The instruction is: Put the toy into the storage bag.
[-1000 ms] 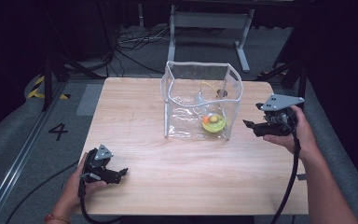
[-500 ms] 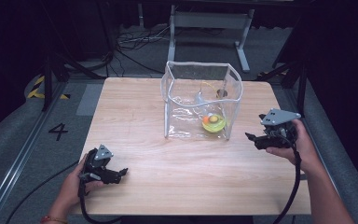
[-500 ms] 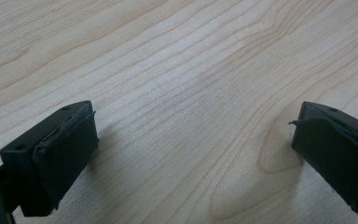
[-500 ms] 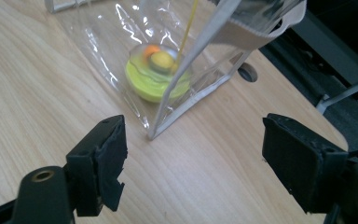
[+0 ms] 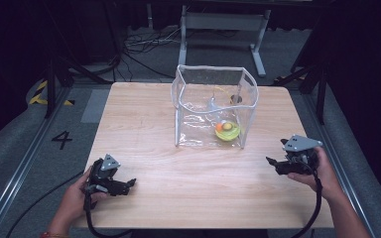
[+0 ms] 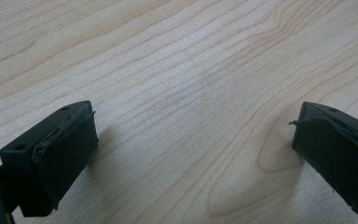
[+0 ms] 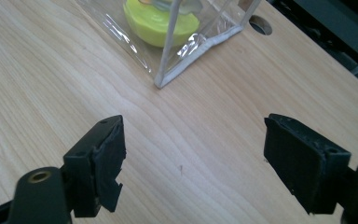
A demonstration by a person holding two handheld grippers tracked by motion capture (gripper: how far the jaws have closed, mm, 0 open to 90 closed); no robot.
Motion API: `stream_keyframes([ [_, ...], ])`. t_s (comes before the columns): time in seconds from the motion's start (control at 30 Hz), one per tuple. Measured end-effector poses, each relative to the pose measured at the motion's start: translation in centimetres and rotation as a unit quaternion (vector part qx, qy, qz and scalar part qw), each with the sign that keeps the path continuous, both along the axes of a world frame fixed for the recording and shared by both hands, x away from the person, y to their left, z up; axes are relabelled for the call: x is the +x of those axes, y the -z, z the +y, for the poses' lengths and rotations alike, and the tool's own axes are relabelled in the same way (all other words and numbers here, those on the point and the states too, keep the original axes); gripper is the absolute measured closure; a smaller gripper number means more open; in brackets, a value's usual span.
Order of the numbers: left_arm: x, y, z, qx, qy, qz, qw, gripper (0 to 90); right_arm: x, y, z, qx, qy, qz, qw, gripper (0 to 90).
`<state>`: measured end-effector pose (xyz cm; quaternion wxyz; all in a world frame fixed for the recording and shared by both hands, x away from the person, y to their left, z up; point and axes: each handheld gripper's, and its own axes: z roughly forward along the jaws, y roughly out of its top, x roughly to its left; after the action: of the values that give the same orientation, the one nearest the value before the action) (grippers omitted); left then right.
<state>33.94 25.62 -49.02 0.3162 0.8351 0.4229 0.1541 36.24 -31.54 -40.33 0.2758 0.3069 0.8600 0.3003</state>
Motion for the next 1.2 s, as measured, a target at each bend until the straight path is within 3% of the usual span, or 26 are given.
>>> stream_keyframes([
  [0.33, 0.0, 0.0, 0.0, 0.000, 0.000, 0.000, 1.0000, 0.3, -1.8, 4.2, -3.5, 0.027, 0.031, 0.015, 0.9991, 21.3],
  [0.7, 0.0, 0.0, 0.0, 0.000, 0.000, 0.000, 1.0000, 0.3, -3.3, 7.1, -5.8, 0.054, 0.053, 0.031, 0.9967, 21.2],
  [0.87, 0.0, 0.0, 0.0, 0.000, 0.000, 0.000, 1.0000, 0.3, -4.1, 8.7, -6.7, 0.085, 0.068, 0.052, 0.9927, 20.7],
  [0.9, 0.0, 0.0, 0.0, 0.000, 0.000, 0.000, 1.0000, 0.3, -4.1, 8.7, -6.7, 0.085, 0.068, 0.052, 0.9927, 20.7],
  [0.97, 0.0, 0.0, 0.0, 0.000, 0.000, 0.000, 1.0000, 0.3, -4.4, 9.0, -7.0, 0.108, 0.077, 0.055, 0.9896, 20.7],
  [1.07, 0.0, 0.0, 0.0, 0.000, 0.000, 0.000, 1.0000, 0.3, -4.4, 9.0, -7.2, 0.112, 0.085, 0.059, 0.9883, 19.4],
  [1.17, 0.0, 0.0, 0.0, 0.001, 0.001, -0.001, 1.0000, 0.3, -4.2, 9.1, -7.3, 0.120, 0.095, 0.074, 0.9854, 17.1],
  [1.2, 0.0, 0.0, 0.0, 0.000, 0.000, 0.000, 1.0000, 0.3, -4.0, 9.1, -7.5, 0.129, 0.100, 0.084, 0.9831, 16.5],
])
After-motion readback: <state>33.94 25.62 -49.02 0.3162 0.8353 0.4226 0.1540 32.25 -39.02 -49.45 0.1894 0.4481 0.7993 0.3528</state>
